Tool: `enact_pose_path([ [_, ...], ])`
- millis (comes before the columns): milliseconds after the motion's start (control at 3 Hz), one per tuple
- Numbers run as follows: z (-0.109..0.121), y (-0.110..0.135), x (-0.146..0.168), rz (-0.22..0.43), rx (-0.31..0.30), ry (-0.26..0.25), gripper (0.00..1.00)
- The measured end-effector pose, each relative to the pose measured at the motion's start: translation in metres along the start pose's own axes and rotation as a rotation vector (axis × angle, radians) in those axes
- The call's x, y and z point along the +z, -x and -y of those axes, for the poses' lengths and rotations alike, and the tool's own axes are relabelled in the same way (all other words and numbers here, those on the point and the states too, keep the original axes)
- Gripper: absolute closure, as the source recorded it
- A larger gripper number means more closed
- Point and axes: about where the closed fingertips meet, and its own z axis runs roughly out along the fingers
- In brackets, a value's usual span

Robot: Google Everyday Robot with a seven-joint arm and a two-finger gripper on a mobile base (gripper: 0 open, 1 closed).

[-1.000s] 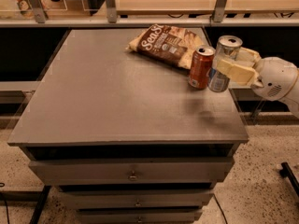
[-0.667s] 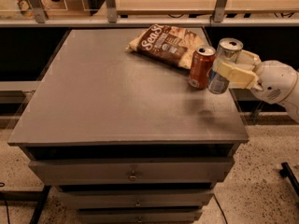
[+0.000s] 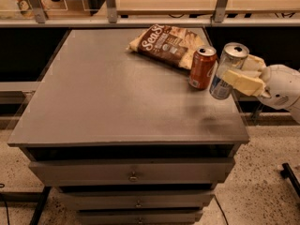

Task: Place redbull can upright

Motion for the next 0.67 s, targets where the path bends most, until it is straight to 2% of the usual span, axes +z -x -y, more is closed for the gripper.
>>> enact_pose_path([
  [667,-0.029,0.009,-0.011,0.009,0.018,0.040,1.00],
])
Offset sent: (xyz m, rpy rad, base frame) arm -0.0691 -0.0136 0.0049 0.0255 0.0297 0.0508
